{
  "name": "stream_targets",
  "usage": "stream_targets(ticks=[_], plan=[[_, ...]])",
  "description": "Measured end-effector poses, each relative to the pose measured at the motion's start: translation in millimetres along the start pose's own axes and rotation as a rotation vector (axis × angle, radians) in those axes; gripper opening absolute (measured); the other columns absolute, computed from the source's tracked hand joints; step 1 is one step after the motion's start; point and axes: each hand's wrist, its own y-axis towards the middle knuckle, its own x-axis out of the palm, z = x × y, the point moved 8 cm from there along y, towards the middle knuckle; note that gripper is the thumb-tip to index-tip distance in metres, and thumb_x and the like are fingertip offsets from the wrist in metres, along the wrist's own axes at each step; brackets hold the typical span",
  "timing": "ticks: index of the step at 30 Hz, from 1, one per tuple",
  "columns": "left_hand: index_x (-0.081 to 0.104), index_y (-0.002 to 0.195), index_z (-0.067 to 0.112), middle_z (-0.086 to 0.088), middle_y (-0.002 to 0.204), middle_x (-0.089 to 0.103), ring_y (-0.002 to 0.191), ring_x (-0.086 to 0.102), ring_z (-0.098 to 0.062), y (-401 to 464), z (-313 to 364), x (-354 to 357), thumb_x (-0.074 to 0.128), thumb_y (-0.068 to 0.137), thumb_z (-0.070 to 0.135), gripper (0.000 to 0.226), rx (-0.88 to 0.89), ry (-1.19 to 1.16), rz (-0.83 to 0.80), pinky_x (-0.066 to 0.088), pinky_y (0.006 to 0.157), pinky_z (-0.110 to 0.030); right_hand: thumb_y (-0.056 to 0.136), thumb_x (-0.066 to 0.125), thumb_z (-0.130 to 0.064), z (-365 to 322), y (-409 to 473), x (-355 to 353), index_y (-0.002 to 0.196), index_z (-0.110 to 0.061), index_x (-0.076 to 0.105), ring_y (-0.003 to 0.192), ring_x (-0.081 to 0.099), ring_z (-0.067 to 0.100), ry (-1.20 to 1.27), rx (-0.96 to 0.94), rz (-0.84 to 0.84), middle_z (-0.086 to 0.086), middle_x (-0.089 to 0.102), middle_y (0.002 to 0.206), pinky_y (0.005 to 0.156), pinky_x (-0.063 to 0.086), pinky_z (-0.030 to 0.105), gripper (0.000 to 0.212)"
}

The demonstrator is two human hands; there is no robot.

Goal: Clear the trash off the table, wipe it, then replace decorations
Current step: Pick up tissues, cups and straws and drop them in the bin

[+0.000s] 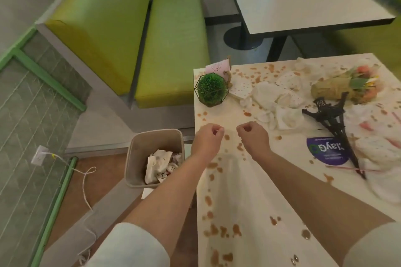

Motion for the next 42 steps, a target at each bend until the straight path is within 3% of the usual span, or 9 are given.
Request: stream_targets(ticks=[3, 9, 16, 22, 25, 30, 35, 39, 42], plan=[[0.063, 0.104, 0.025, 0.006, 0.101, 0.065, 0.093, 0.061, -0.014, 10, 19, 21, 0.05, 0.098, 0.038, 0.019, 0.007, 0.007, -0.004, 0.051, 0.081, -0.033, 0.094, 0.055, -0.026, 1, 17, -29, 0.091, -0.017, 0.065, 0.065, 0.052, 0.001, -0.128, -0.046, 0.026, -0.006, 0.064, 0.087, 0.048, 0.038, 0.019, 0.014], [0.065, 0.105, 0.026, 0.009, 0.103, 0.064, 0.09, 0.061, -0.01, 23, 40, 63, 0.05, 0.098, 0.038, 0.021, -0.001, 0.031, -0.017, 0.053, 0.069, -0.029, 0.096, 0.054, -0.031, 15, 58, -72, 0.095, -0.023, 0.07, 0.073, 0.063, 0.019, -0.433, -0.102, 0.013, -0.005, 0.068, 0.087, 0.058, 0.049, 0.029, 0.018], [0.066, 0.105, 0.026, 0.01, 0.102, 0.064, 0.094, 0.06, -0.011, 35, 41, 97, 0.05, 0.098, 0.038, 0.021, -0.035, 0.068, -0.018, 0.051, 0.076, -0.031, 0.094, 0.056, -0.03, 19, 101, -75, 0.131, -0.021, 0.057, 0.125, 0.04, 0.024, -0.941, -0.356, -0.063, 0.005, 0.046, 0.13, 0.081, 0.042, 0.034, 0.038], [0.065, 0.1, 0.03, 0.013, 0.101, 0.064, 0.096, 0.06, -0.01, 41, 38, 113, 0.051, 0.096, 0.04, 0.018, -0.065, 0.082, -0.006, 0.05, 0.088, -0.037, 0.091, 0.054, -0.022, 25, 117, -68, 0.126, -0.017, 0.056, 0.123, 0.036, 0.026, -1.196, -0.339, -0.092, 0.008, 0.037, 0.133, 0.074, 0.039, 0.03, 0.035], [0.066, 0.104, 0.027, 0.013, 0.104, 0.065, 0.095, 0.059, -0.007, 41, 39, 118, 0.05, 0.098, 0.039, 0.021, -0.082, 0.089, -0.005, 0.045, 0.076, -0.025, 0.087, 0.057, -0.01, 28, 119, -67, 0.121, -0.017, 0.059, 0.12, 0.038, 0.025, -1.245, -0.355, -0.09, 0.007, 0.039, 0.129, 0.071, 0.037, 0.028, 0.035], [0.066, 0.108, 0.025, 0.014, 0.103, 0.063, 0.09, 0.056, -0.004, 39, 44, 122, 0.05, 0.099, 0.037, 0.022, -0.076, 0.091, -0.007, 0.03, 0.06, -0.009, 0.09, 0.057, -0.012, 29, 124, -68, 0.117, -0.018, 0.064, 0.118, 0.042, 0.025, -1.229, -0.41, -0.058, 0.006, 0.047, 0.123, 0.072, 0.035, 0.03, 0.028], [0.057, 0.121, 0.027, 0.007, 0.116, 0.054, 0.09, 0.059, -0.005, 41, 54, 124, 0.05, 0.098, 0.036, 0.025, -0.024, -0.01, 0.021, 0.048, 0.081, -0.026, 0.093, 0.059, -0.034, 27, 118, -85, 0.104, -0.017, 0.07, 0.107, 0.051, 0.025, -0.792, -0.435, 0.088, 0.005, 0.057, 0.109, 0.075, 0.047, 0.037, 0.023], [0.041, 0.14, 0.037, 0.007, 0.124, 0.037, 0.086, 0.055, 0.007, 38, 71, 130, 0.047, 0.099, 0.043, 0.042, 0.064, -0.123, -0.002, 0.042, 0.084, -0.021, 0.088, 0.066, -0.034, 23, 91, -93, 0.097, -0.025, 0.073, 0.09, 0.056, 0.022, -0.54, -0.506, 0.197, -0.001, 0.063, 0.09, 0.07, 0.047, 0.037, 0.014], [0.039, 0.143, 0.036, 0.008, 0.129, 0.046, 0.101, 0.05, 0.014, 39, 73, 143, 0.042, 0.096, 0.058, 0.051, 0.023, -0.243, -0.066, 0.041, 0.096, -0.025, 0.093, 0.06, -0.034, 32, 76, -92, 0.1, -0.033, 0.069, 0.087, 0.052, 0.012, -0.354, -0.419, 0.161, -0.014, 0.064, 0.088, 0.068, 0.04, 0.029, 0.011]])
